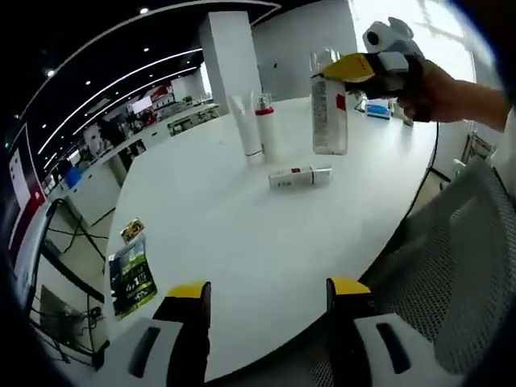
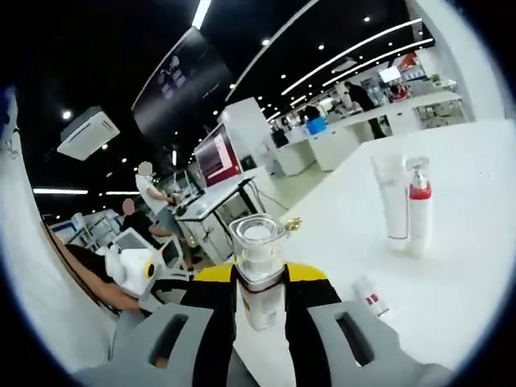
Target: Arrange the skincare products in the storage area until every visible bottle or jar stands upright without overlapping.
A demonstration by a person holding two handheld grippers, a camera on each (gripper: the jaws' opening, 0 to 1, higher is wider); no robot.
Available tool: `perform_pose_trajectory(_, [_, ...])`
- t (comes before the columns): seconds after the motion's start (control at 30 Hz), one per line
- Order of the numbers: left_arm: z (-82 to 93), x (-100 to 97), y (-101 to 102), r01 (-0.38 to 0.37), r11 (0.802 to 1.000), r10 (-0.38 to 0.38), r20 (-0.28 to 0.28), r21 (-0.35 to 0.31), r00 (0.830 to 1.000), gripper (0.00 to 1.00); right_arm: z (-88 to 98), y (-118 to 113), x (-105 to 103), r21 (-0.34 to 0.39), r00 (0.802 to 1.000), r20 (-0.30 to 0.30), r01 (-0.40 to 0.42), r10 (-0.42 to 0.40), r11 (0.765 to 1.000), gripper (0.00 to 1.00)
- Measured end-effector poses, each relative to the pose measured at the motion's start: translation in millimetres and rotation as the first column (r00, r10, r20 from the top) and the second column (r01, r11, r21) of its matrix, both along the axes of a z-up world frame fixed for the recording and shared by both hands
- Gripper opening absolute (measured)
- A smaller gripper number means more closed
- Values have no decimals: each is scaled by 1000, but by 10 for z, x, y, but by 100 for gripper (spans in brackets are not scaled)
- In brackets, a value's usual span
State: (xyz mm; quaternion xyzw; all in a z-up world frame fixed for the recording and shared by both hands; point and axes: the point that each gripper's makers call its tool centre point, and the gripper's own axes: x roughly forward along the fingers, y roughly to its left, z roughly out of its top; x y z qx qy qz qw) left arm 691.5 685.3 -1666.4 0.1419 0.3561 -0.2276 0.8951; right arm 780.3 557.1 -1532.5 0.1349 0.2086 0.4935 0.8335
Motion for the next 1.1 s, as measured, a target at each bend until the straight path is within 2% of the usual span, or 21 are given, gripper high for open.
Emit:
perform_pose_trajectory(0.23, [-70, 15, 48, -9, 1000, 9, -10, 24, 1000, 59, -22, 24, 275, -81, 997, 72, 0, 6, 997, 19])
perform_pose_trajectory(0.43, [-124, 1, 70, -5, 999, 6, -22, 52, 1000, 59, -86, 49, 495, -179, 989, 149, 5, 22, 984, 19])
perform_pose_trajectory(0.53, [-154, -2, 95, -6, 998, 8, -29, 63, 1000, 58, -110, 50, 604, -183, 987, 159, 13, 17, 983, 19])
perform_pose_trajectory(0.87, [-175, -31, 111, -14, 997, 17, -43, 71, 999, 58, -339, 21, 1010, -283, 981, 195, 41, 16, 958, 19])
perform_pose_trajectory(1.0, [-144, -29, 71, -13, 999, 14, -34, 42, 999, 58, -465, -47, 1162, -313, 981, 196, 62, 1, 948, 19])
perform_pose_trajectory(1.1, [-146, -28, 77, -14, 999, 15, -35, 44, 999, 58, -545, -84, 1252, -335, 979, 202, 73, -4, 940, 19])
